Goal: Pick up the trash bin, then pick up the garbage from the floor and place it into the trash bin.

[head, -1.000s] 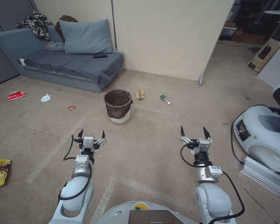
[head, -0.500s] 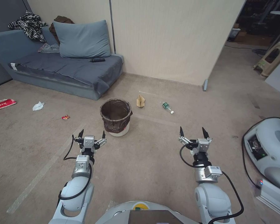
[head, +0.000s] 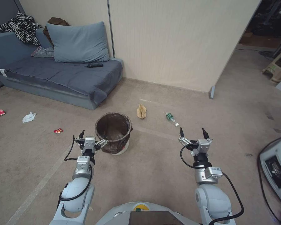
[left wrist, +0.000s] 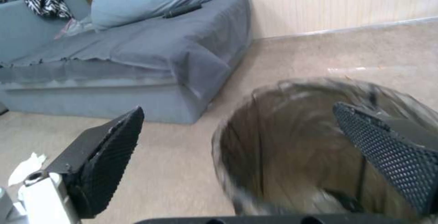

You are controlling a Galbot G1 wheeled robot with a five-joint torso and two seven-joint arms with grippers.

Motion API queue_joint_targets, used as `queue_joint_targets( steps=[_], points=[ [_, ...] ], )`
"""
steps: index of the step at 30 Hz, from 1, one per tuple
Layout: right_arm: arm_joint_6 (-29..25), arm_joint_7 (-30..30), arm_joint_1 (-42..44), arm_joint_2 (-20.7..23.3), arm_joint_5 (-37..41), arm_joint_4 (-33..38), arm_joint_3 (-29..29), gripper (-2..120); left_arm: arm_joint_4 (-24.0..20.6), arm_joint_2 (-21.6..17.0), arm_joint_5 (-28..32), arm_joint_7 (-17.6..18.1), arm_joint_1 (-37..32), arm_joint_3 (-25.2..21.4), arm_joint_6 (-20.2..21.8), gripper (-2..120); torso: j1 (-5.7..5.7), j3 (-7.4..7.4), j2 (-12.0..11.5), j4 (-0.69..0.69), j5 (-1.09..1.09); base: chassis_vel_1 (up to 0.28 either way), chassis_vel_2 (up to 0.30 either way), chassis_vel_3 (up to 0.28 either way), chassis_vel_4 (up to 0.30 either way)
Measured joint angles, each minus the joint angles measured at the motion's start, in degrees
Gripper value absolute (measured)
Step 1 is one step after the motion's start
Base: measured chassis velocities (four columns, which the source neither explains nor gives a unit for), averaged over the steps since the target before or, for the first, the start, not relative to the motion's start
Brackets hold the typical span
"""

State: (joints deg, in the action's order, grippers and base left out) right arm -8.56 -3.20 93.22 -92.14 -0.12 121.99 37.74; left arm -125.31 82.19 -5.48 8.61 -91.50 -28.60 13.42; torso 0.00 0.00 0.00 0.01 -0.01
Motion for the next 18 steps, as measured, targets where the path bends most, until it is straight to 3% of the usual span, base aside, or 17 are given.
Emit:
queue_joint_targets(
  steps=[10, 18],
  points=[
    [-2.08, -0.26, -0.40, 0.00, -0.72, -0.82, 0.04, 100, 0.03, -0.24, -0.03, 0.04, 0.03, -0.22, 0.02, 100, 0.00, 0.00, 0.00, 0.00, 0.04, -0.205, 0.209, 0.201, -0.212],
    [-4.03, -0.27, -0.92, 0.00, -1.67, -1.61, 0.09, 100, 0.00, -0.32, -0.01, 0.07, 0.16, -0.23, 0.14, 100, 0.01, 0.01, 0.00, 0.00, 0.04, 0.001, 0.009, 0.013, 0.000]
  ],
)
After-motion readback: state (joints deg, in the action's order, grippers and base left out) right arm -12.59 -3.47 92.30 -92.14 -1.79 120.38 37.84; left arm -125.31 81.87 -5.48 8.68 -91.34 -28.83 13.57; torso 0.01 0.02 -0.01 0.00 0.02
